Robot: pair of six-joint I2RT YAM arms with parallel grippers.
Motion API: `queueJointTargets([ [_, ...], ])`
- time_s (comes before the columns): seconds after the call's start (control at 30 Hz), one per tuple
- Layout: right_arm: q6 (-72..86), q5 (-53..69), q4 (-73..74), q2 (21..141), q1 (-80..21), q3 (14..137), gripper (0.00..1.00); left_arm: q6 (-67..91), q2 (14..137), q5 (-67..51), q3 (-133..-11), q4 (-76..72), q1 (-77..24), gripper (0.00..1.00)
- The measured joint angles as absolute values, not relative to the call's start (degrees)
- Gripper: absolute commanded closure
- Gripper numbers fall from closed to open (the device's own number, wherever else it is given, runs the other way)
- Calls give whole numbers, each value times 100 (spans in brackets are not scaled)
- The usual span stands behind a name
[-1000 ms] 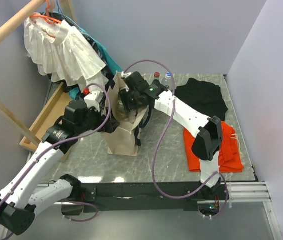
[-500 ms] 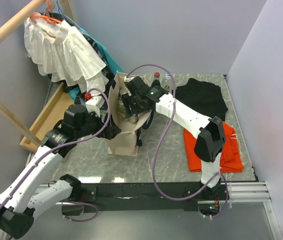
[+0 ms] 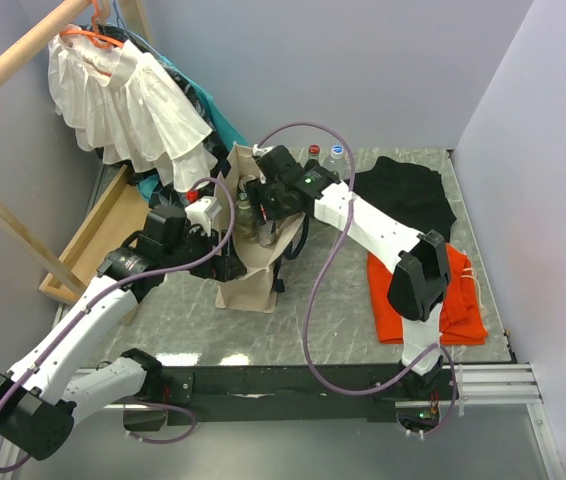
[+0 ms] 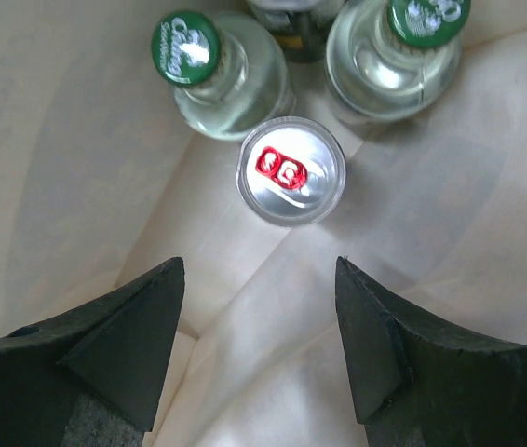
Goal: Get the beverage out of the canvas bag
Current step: Take out the drink from the canvas bag.
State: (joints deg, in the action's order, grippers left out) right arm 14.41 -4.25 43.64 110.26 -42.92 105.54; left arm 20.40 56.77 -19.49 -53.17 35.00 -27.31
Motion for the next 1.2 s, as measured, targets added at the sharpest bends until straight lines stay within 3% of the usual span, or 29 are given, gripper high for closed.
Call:
queueJointTargets([
  [0.5, 1225, -399, 4508, 11832, -4248, 11389, 27, 2040, 5673, -1944, -5339, 3629, -2731, 9],
  [1.2, 1079, -657, 4722, 11926, -4130, 11491, 23, 2043, 5645, -1920, -5339, 3647, -2731, 9],
])
